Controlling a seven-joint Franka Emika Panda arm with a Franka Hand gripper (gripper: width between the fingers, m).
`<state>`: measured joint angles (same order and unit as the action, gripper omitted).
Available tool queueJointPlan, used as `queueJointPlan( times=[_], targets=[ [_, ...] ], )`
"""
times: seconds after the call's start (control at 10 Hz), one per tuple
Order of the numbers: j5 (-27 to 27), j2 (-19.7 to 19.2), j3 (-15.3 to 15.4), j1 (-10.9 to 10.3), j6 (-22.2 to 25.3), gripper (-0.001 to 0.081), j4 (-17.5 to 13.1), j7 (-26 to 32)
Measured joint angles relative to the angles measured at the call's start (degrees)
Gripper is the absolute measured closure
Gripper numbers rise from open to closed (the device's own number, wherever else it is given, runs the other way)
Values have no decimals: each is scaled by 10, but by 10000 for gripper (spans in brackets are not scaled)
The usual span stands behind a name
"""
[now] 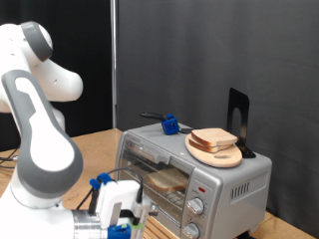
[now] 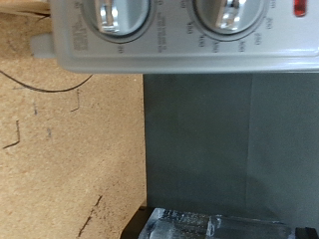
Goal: Make a piece of toast with the oven
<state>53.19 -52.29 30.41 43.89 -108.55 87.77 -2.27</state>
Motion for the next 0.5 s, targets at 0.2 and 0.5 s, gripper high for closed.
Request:
queueJointPlan(
  times=[0.2, 0.5],
  targets=[
    [0, -12, -1, -2, -12, 124, -4, 5],
    [-20, -15, -2, -3, 15, 124, -10, -8]
  ],
)
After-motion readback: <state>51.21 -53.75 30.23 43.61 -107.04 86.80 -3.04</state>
